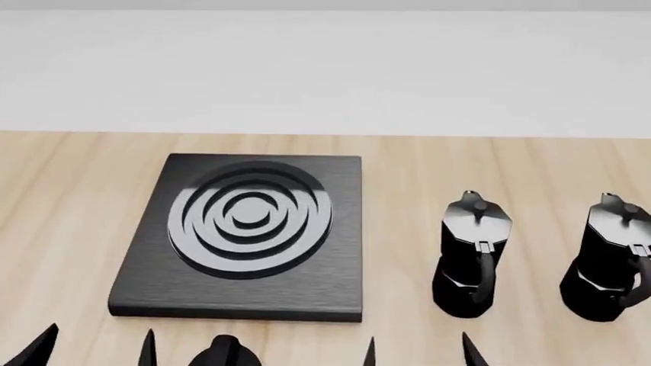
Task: Put the right moka pot on the stove.
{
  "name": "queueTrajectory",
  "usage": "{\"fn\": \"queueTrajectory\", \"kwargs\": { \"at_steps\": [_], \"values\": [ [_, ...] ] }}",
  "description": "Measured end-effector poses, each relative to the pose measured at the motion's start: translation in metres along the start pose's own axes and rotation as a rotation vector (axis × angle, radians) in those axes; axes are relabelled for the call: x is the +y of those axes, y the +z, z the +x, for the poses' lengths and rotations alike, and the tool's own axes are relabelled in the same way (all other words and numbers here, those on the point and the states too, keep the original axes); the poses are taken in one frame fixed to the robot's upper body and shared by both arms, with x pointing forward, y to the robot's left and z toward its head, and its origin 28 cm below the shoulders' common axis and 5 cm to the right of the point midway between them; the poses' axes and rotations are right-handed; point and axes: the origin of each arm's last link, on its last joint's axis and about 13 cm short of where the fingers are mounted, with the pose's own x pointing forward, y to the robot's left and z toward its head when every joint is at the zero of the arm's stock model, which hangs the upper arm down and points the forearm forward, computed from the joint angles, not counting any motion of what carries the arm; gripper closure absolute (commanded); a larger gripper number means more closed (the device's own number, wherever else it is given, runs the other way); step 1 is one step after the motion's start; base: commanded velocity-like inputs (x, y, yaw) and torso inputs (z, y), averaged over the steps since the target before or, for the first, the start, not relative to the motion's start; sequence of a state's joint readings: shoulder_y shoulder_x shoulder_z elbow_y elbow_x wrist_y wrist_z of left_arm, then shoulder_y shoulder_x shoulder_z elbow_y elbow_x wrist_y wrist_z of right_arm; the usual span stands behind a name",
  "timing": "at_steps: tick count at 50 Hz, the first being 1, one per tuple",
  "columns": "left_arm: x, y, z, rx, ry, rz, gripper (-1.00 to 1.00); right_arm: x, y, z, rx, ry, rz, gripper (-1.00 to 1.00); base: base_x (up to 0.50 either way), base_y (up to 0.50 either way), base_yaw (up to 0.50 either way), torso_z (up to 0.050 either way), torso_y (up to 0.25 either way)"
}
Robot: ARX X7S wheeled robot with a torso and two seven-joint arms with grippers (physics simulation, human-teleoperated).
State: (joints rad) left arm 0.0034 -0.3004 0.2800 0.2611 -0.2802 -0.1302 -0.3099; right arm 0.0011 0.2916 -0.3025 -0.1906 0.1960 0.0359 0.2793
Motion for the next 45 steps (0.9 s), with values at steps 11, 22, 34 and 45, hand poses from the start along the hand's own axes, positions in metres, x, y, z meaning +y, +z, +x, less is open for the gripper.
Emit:
{"fn": "queueTrajectory", "kwargs": {
  "at_steps": [11, 22, 34, 45],
  "values": [
    [-0.003, 0.040, -0.015, -0.034, -0.013, 0.026, -1.00, -0.006, 0.032, -0.002, -0.040, 0.001, 0.014, -1.00, 0.00, 0.00, 0.00, 0.000, 0.000],
    [-0.008, 0.076, -0.030, -0.091, -0.027, 0.039, -1.00, -0.011, 0.059, -0.008, -0.078, 0.011, 0.042, -1.00, 0.00, 0.00, 0.00, 0.000, 0.000],
    [-0.010, 0.098, -0.042, -0.135, -0.031, 0.048, -1.00, -0.012, 0.076, -0.013, -0.101, 0.016, 0.053, -1.00, 0.00, 0.00, 0.00, 0.000, 0.000],
    [-0.010, 0.100, -0.047, -0.150, -0.030, 0.046, -1.00, -0.011, 0.077, -0.015, -0.098, 0.025, 0.069, -1.00, 0.00, 0.00, 0.00, 0.000, 0.000]
  ]
}}
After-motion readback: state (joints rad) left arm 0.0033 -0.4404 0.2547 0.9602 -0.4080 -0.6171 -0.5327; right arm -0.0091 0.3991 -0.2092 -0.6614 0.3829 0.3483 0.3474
